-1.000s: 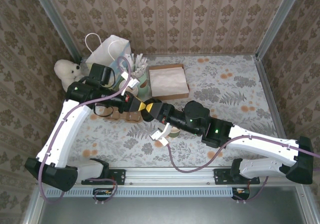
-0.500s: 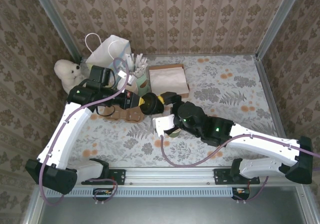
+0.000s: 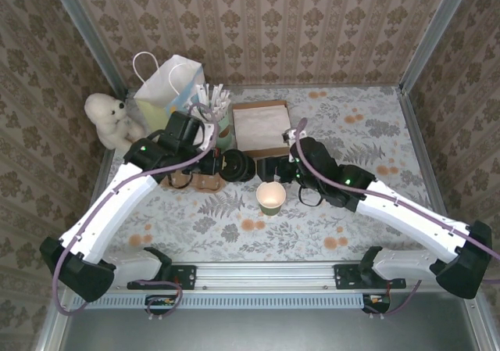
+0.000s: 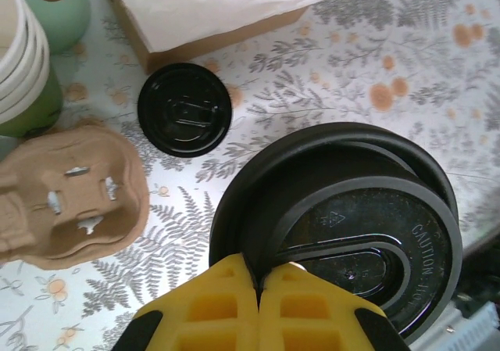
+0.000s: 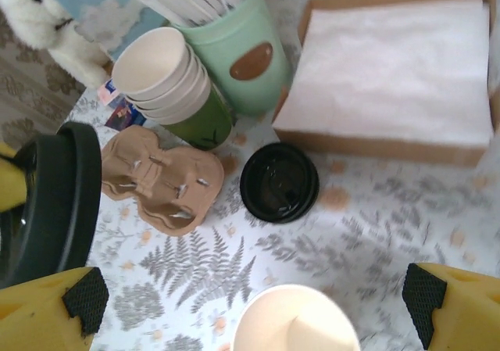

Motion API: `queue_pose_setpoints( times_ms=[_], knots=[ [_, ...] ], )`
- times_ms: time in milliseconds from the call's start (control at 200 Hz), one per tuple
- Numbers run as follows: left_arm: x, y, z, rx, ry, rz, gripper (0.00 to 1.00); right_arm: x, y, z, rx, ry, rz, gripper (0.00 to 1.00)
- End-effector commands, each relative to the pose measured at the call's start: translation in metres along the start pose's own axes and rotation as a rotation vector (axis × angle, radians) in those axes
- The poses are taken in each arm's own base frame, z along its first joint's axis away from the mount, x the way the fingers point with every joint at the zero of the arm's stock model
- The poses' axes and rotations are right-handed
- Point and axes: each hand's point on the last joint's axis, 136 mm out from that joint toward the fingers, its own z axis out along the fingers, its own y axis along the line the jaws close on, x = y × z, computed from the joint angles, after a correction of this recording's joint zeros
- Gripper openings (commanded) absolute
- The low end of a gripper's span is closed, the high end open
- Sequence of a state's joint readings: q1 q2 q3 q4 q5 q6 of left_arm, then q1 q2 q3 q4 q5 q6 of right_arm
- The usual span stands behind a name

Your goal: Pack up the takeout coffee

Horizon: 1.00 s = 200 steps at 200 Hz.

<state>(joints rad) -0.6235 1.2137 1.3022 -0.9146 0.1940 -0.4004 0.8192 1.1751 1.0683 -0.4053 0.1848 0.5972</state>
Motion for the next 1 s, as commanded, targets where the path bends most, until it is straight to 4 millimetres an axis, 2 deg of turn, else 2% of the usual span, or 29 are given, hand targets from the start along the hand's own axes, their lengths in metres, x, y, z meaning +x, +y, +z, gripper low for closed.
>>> queue_pose_setpoints(
  times_ms=[0,95,255,350,480,555,675,770,995],
  knots=[
    [0.000,0.018,0.001,-0.147,-0.022,-0.060,0.00,0.014,-0.015,-0.008,-0.003,0.076,0.284,1.00],
    [0.003,0.017,0.006,-0.174,0.003,-0.099,0.00,0.023,-0.029,-0.007,-0.009,0.104,0.348,1.00],
    [0.002,0.004,0.020,-0.205,0.031,-0.084,0.00,0.039,-0.052,-0.007,-0.001,0.156,0.430,1.00],
    [0.010,-0.009,0.034,-0.192,0.067,-0.070,0.00,0.049,-0.063,-0.010,0.016,0.190,0.440,1.00],
    [0.020,-0.015,0.048,-0.219,0.124,-0.083,0.00,0.062,-0.075,-0.012,0.039,0.195,0.460,1.00],
    [0.025,-0.029,0.057,-0.165,0.154,-0.094,0.00,0.072,-0.081,-0.011,0.046,0.199,0.478,1.00],
    [0.030,-0.041,0.063,-0.140,0.167,-0.076,0.00,0.086,-0.083,-0.006,0.016,0.230,0.481,1.00],
    [0.033,-0.057,0.072,-0.059,0.175,-0.053,0.00,0.087,-0.075,-0.003,-0.054,0.222,0.456,1.00],
    [0.040,-0.063,0.086,-0.052,0.218,-0.023,0.00,0.088,-0.076,-0.002,-0.104,0.154,0.428,1.00]
  ],
)
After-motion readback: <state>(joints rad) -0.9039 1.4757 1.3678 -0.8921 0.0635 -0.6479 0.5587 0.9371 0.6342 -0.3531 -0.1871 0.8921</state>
